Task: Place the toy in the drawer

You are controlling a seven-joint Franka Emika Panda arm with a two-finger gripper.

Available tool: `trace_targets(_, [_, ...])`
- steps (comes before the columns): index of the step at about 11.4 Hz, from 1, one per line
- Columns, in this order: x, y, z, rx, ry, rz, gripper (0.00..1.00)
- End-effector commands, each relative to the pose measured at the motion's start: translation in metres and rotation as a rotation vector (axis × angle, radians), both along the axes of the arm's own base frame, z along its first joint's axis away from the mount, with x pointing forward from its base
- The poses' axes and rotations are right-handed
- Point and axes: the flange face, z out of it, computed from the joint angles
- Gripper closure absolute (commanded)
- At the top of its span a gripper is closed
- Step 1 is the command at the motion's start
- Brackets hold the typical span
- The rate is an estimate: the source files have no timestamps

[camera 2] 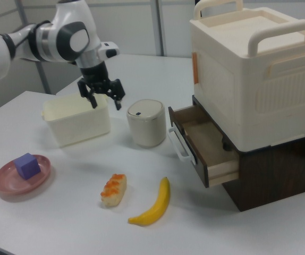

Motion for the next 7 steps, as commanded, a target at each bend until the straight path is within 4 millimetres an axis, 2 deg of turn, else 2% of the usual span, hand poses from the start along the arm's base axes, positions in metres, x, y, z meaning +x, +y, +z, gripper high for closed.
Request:
trace_targets(1, [-0.029,0.026,0.025,0.03,0.041,-0.142,0.0])
trace_targets(4, [-0.057,0.017,0.047,0.018,0.099,-0.184,0.0])
trace_targets(7, [-0.064,-0.003,0.064,0.087,0.085,-0.243,0.0])
